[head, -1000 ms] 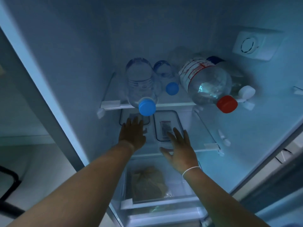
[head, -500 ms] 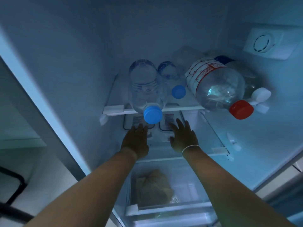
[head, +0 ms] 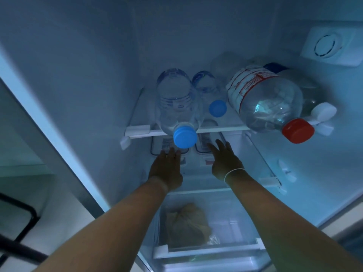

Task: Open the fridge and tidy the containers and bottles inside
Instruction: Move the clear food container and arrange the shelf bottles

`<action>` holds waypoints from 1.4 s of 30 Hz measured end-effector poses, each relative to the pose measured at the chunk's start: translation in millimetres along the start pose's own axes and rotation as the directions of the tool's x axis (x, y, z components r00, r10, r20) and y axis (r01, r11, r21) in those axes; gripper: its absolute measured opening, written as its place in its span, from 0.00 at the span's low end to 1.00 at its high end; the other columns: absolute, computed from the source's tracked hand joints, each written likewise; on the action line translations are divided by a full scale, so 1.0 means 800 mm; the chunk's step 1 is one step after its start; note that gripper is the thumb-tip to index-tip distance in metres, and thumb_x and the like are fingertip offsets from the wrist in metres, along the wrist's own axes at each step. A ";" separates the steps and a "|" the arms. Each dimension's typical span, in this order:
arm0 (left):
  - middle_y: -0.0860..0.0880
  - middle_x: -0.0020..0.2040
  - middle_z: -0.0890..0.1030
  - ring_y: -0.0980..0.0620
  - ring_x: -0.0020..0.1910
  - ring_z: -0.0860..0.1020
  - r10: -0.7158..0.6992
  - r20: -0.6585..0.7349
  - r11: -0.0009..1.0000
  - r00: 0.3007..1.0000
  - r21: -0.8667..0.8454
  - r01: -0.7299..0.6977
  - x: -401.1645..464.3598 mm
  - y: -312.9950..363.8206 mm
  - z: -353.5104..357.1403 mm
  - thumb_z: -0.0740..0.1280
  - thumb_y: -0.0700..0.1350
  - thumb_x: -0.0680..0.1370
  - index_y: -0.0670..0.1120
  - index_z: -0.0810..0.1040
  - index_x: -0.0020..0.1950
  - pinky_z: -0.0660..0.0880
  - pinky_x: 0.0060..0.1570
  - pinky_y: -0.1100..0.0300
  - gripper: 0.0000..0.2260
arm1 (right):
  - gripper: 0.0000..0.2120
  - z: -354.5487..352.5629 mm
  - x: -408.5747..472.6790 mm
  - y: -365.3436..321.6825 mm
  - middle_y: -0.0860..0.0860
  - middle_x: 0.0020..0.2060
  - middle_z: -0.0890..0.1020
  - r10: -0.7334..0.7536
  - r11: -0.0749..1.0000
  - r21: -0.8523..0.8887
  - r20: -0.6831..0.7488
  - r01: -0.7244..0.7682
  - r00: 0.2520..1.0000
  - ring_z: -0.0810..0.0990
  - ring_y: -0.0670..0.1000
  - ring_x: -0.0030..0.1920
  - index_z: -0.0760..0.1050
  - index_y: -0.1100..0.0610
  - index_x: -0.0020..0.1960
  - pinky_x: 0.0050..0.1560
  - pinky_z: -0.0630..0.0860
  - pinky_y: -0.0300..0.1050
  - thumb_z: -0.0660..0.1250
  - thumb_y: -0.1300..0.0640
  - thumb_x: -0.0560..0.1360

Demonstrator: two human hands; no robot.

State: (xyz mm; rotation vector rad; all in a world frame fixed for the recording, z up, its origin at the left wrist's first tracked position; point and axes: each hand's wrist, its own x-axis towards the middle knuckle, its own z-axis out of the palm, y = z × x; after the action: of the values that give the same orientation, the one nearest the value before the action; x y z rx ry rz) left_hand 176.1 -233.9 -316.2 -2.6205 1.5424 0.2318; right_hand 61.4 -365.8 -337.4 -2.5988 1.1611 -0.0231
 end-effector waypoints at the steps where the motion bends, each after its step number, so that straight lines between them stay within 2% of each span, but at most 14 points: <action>1: 0.45 0.80 0.47 0.40 0.79 0.49 -0.002 0.001 1.000 1.000 -0.001 0.002 0.000 0.001 0.000 0.58 0.48 0.79 0.45 0.44 0.79 0.51 0.76 0.50 0.33 | 0.37 0.001 0.000 0.000 0.47 0.78 0.45 0.001 1.000 0.001 -0.001 -0.001 1.000 0.41 0.56 0.78 0.46 0.46 0.77 0.73 0.62 0.55 0.57 0.65 0.75; 9: 0.44 0.80 0.47 0.39 0.78 0.49 -0.014 0.007 1.000 1.000 -0.009 0.014 -0.001 0.007 -0.003 0.59 0.48 0.79 0.44 0.45 0.79 0.52 0.76 0.50 0.33 | 0.35 0.000 -0.003 -0.001 0.48 0.78 0.42 0.001 1.000 -0.021 0.030 0.000 1.000 0.40 0.57 0.78 0.44 0.46 0.78 0.74 0.59 0.54 0.56 0.61 0.77; 15: 0.46 0.80 0.47 0.40 0.78 0.49 -0.003 0.010 0.999 1.000 -0.039 0.004 -0.001 0.004 -0.004 0.58 0.49 0.79 0.45 0.45 0.79 0.52 0.76 0.50 0.33 | 0.35 -0.005 0.000 -0.005 0.49 0.79 0.45 0.025 0.998 -0.050 0.041 -0.023 0.999 0.43 0.59 0.78 0.46 0.46 0.77 0.76 0.53 0.57 0.59 0.58 0.76; 19: 0.45 0.80 0.47 0.41 0.78 0.50 0.003 0.009 0.996 1.000 -0.087 -0.003 -0.002 0.003 -0.010 0.59 0.49 0.79 0.46 0.47 0.79 0.53 0.75 0.52 0.32 | 0.34 -0.016 0.001 -0.014 0.52 0.78 0.45 0.046 0.997 -0.066 0.036 -0.043 0.998 0.44 0.60 0.78 0.47 0.47 0.77 0.76 0.51 0.58 0.61 0.53 0.77; 24: 0.44 0.79 0.54 0.44 0.76 0.56 0.052 -0.158 0.990 0.986 -0.122 -0.072 -0.013 0.012 -0.025 0.57 0.44 0.79 0.44 0.54 0.77 0.57 0.74 0.55 0.27 | 0.36 -0.033 -0.010 -0.024 0.54 0.78 0.44 0.027 0.999 -0.036 -0.023 -0.028 0.999 0.44 0.61 0.78 0.45 0.49 0.78 0.75 0.52 0.58 0.61 0.54 0.76; 28: 0.44 0.78 0.55 0.44 0.76 0.57 0.047 -0.144 0.985 0.989 -0.158 -0.069 -0.029 0.021 -0.038 0.56 0.43 0.79 0.44 0.56 0.77 0.56 0.74 0.54 0.26 | 0.35 -0.044 -0.036 -0.026 0.54 0.78 0.45 -0.016 0.994 -0.110 -0.007 0.015 1.000 0.44 0.59 0.78 0.45 0.51 0.78 0.75 0.52 0.58 0.60 0.53 0.77; 35: 0.45 0.77 0.60 0.43 0.72 0.63 0.049 -0.188 0.978 0.981 -0.189 -0.085 -0.076 0.022 -0.072 0.57 0.43 0.78 0.45 0.60 0.75 0.62 0.70 0.53 0.24 | 0.33 -0.068 -0.099 -0.033 0.53 0.78 0.46 -0.032 0.988 -0.149 -0.005 0.031 0.999 0.44 0.59 0.78 0.46 0.50 0.78 0.75 0.52 0.58 0.58 0.54 0.78; 42: 0.42 0.76 0.60 0.41 0.73 0.63 0.053 -0.191 0.994 0.980 -0.087 -0.071 -0.123 0.007 -0.098 0.57 0.49 0.79 0.44 0.55 0.77 0.62 0.72 0.51 0.28 | 0.32 -0.099 -0.156 -0.047 0.54 0.78 0.47 -0.064 0.981 -0.184 -0.052 0.053 0.997 0.46 0.59 0.78 0.45 0.50 0.78 0.76 0.52 0.57 0.57 0.54 0.79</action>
State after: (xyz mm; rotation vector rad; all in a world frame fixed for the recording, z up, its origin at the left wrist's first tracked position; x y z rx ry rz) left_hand 130.5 -164.0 -222.0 -2.7379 1.7130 0.0626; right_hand -5.8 -271.4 -238.1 -2.8104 1.1555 -0.0042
